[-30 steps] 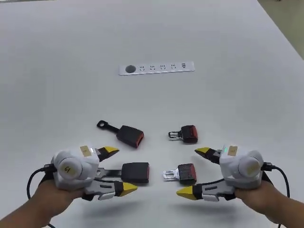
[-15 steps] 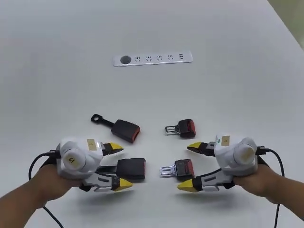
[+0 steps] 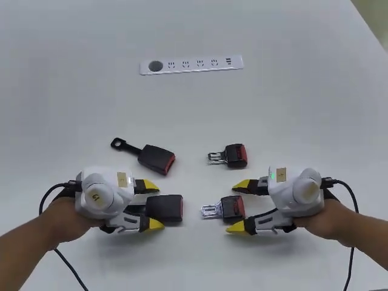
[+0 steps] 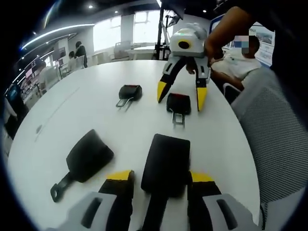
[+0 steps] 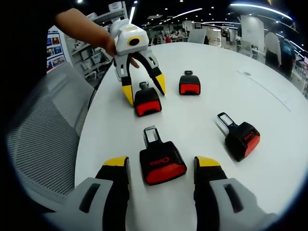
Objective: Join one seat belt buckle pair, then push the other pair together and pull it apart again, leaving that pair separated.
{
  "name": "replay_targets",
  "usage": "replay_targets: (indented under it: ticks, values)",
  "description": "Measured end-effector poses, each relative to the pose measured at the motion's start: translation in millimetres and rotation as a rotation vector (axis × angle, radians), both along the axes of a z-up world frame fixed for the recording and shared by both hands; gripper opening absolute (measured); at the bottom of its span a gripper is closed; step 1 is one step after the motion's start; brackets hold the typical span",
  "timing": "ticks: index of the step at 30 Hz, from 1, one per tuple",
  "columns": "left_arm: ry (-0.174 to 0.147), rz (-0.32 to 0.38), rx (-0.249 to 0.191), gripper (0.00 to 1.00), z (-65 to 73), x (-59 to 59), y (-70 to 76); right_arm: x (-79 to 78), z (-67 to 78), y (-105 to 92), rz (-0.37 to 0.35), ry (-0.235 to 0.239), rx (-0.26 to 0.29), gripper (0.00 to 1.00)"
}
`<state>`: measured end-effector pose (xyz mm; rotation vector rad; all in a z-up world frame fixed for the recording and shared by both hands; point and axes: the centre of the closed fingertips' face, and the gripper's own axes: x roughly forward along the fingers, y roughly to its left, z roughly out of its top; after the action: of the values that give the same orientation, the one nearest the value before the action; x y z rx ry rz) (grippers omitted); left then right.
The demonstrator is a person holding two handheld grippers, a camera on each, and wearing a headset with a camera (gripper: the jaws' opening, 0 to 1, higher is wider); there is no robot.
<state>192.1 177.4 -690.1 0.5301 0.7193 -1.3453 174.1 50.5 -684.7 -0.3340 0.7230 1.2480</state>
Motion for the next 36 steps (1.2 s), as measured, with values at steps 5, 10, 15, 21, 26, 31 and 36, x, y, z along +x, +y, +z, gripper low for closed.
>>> replay_targets:
  ticks: [5,10,15,21,26,31,36]
  values:
    - [-0.014,-0.014,0.004,0.41,-1.2,2.1,1.3,2.9,-1.3,-2.7,0.004,-0.016,-0.016,0.38]
    - [-0.016,-0.045,0.008,0.35,-2.8,-0.3,-0.4,2.6,-0.6,-3.8,0.008,-0.023,-0.031,0.36]
    - [-0.025,-0.074,0.025,0.34,-3.2,-0.7,1.1,4.8,0.0,-4.8,0.009,-0.027,-0.038,0.36]
    - [-0.021,-0.089,0.031,0.34,-4.2,-0.9,0.9,10.0,-0.7,-9.9,0.01,-0.026,-0.047,0.35]
    - [-0.02,-0.095,0.038,0.34,-4.9,-0.7,1.7,11.4,-6.1,-14.3,0.018,-0.02,-0.053,0.35]
    - [-0.016,-0.087,0.043,0.34,-4.7,-1.2,1.0,10.7,-8.0,-17.5,0.009,-0.021,-0.047,0.35]
    - [-0.014,-0.085,0.044,0.34,-4.6,-1.6,1.9,11.6,-9.1,-17.0,0.001,-0.021,-0.042,0.35]
